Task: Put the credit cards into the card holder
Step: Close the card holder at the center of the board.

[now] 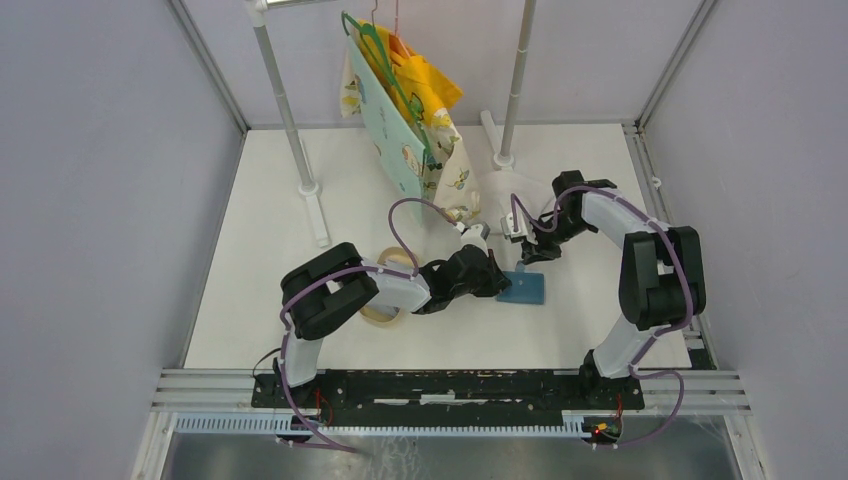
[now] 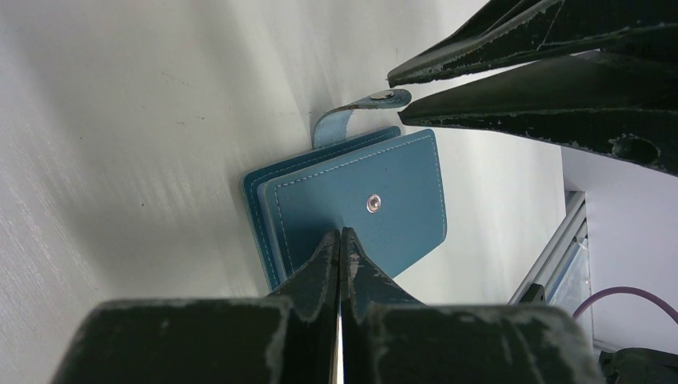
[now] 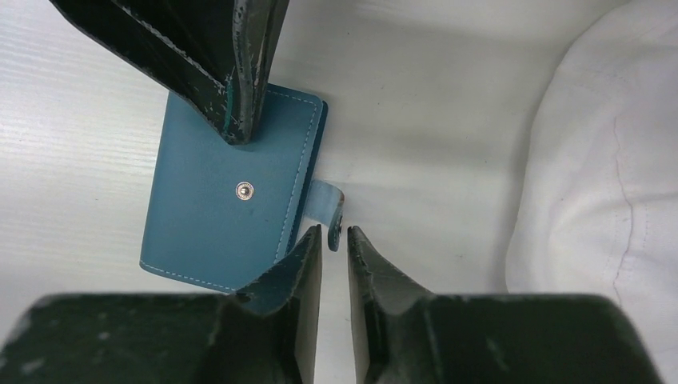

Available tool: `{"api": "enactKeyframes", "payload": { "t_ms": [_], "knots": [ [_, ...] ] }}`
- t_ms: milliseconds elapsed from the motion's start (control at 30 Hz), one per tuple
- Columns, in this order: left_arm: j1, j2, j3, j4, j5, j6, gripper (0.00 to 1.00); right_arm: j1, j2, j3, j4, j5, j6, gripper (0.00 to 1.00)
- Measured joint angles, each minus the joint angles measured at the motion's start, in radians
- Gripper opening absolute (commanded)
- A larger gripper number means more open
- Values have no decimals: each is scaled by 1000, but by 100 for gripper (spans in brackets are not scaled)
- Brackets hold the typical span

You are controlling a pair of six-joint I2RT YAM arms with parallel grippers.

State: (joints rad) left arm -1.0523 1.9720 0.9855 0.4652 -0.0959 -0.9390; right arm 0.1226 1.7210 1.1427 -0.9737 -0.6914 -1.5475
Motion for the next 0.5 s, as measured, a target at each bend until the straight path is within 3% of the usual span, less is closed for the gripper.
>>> {"api": "enactKeyframes", "payload": {
  "t_ms": [200,500],
  "knots": [
    [0,0,0,0,0,0,2,2,2,10,-3,4,8,0],
    [-1,0,3,-10,-6,-17,2,2,-20,-2,8,4,29,0]
  ]
}}
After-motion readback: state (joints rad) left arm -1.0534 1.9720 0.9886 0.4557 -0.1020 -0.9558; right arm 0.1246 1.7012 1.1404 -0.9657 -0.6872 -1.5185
